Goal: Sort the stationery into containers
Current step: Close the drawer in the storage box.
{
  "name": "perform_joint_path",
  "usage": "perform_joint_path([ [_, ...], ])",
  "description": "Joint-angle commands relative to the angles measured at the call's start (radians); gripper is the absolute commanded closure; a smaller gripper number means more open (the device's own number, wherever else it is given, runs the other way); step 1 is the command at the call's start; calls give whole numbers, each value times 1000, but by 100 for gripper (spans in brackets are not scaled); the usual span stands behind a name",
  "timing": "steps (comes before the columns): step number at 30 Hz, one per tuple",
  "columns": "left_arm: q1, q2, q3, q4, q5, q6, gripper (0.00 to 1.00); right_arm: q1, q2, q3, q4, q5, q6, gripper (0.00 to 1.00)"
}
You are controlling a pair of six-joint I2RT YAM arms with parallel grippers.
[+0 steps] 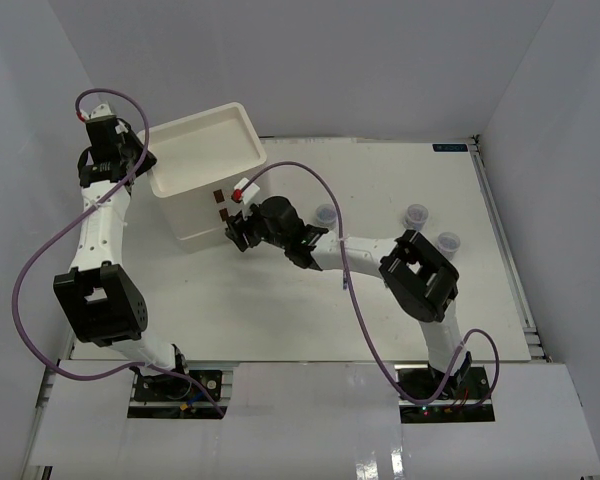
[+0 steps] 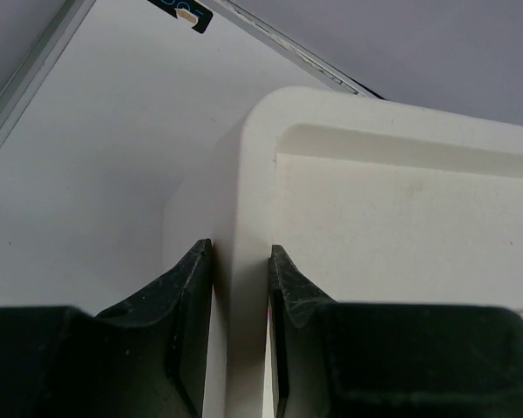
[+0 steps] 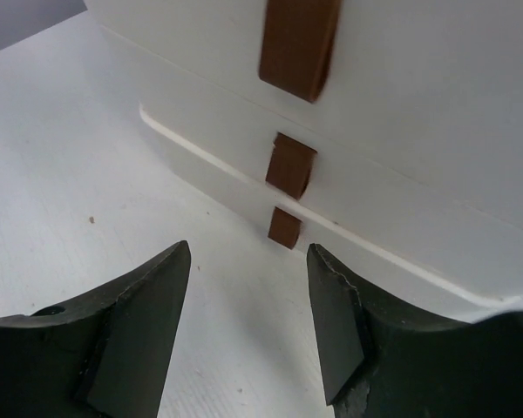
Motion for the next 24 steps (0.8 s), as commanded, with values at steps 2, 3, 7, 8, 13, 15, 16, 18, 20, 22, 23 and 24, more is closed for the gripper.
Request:
perform_joint_path([
  [2, -40, 5, -48, -138, 141, -150, 99, -23, -54, -30, 61, 84, 13, 37],
  [3, -40, 0, -52, -140, 132, -153, 99, -26, -47, -24, 61, 79, 16, 37],
  [7, -34, -15, -62, -138, 119, -159, 97, -49, 21, 75, 44, 50, 7, 37],
  [8, -29, -23, -70, -137, 119, -162, 97, -60, 37, 100, 38, 43, 6, 37],
  [13, -25, -40, -99, -123, 127, -162, 96, -90, 127, 210, 24, -2, -22, 36],
  [15, -15, -52, -116, -114, 135, -159, 96, -100, 163, 264, 12, -37, -23, 36],
  [16, -12, -55, -119, -106, 144, -160, 96, -104, 173, 283, 6, -42, -26, 35],
  [18, -6, -61, -128, -97, 150, -162, 96, -112, 198, 322, -8, -60, -65, 35],
  [20, -2, -64, -136, -77, 156, -165, 94, -113, 200, 327, -21, -65, -89, 35],
  [22, 3, -66, -145, -60, 162, -173, 93, -113, 172, 292, -10, -73, -99, 35],
  [23, 3, -64, -151, -49, 165, -177, 93, -112, 148, 234, 16, -73, -97, 35],
  [24, 5, -66, -154, -43, 171, -180, 92, -113, 137, 206, 24, -71, -96, 35],
])
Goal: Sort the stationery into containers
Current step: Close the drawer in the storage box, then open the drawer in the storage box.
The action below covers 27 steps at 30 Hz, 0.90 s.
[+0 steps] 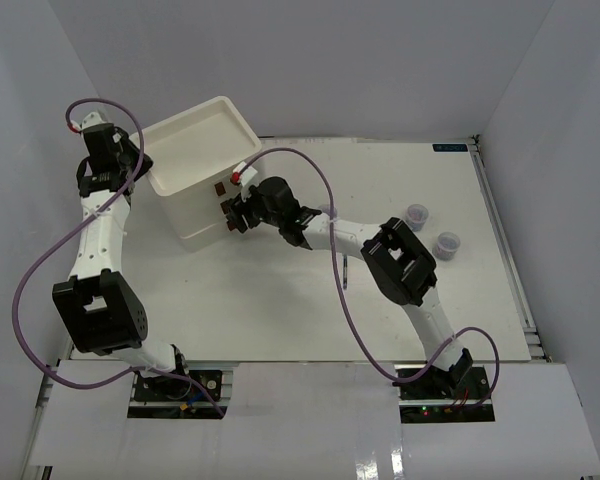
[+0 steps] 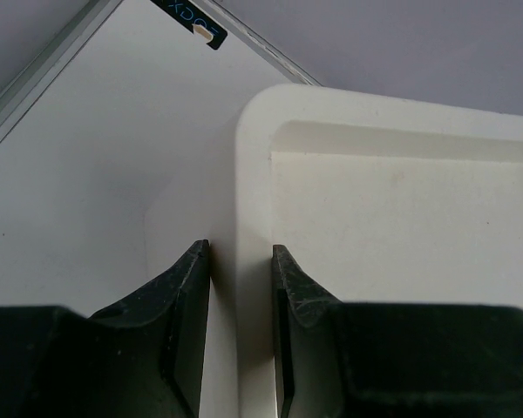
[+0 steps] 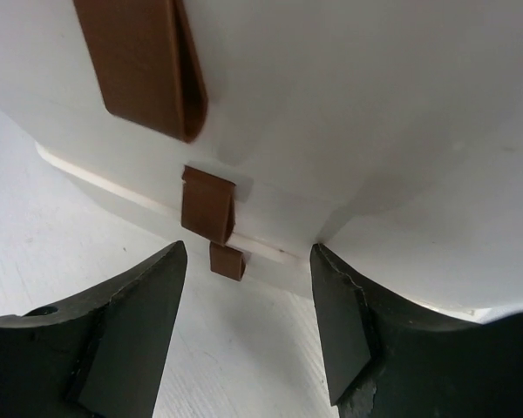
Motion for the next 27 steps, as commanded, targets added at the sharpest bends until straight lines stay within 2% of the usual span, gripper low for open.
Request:
perform_joint_path([
  [1, -14, -10, -58, -125, 217, -96, 92, -14, -69, -64, 105, 1, -39, 35],
  [6, -14, -13, -83, -74, 240, -106, 90, -12, -90, -196, 153, 22, 13, 35],
  [12, -12, -36, -110, -31, 208, -109, 89, 4, -58, -219, 174, 50, 56, 35],
  [19, 8, -26, -121, -11, 226, -146, 88, 26, -83, -317, 306, 139, 85, 35],
  [25, 8, -38, -127, 6, 205, -160, 89, 31, -84, -311, 349, 189, 28, 34],
  [27, 8, -43, -130, 6, 209, -155, 87, 24, -75, -286, 348, 189, -8, 34],
])
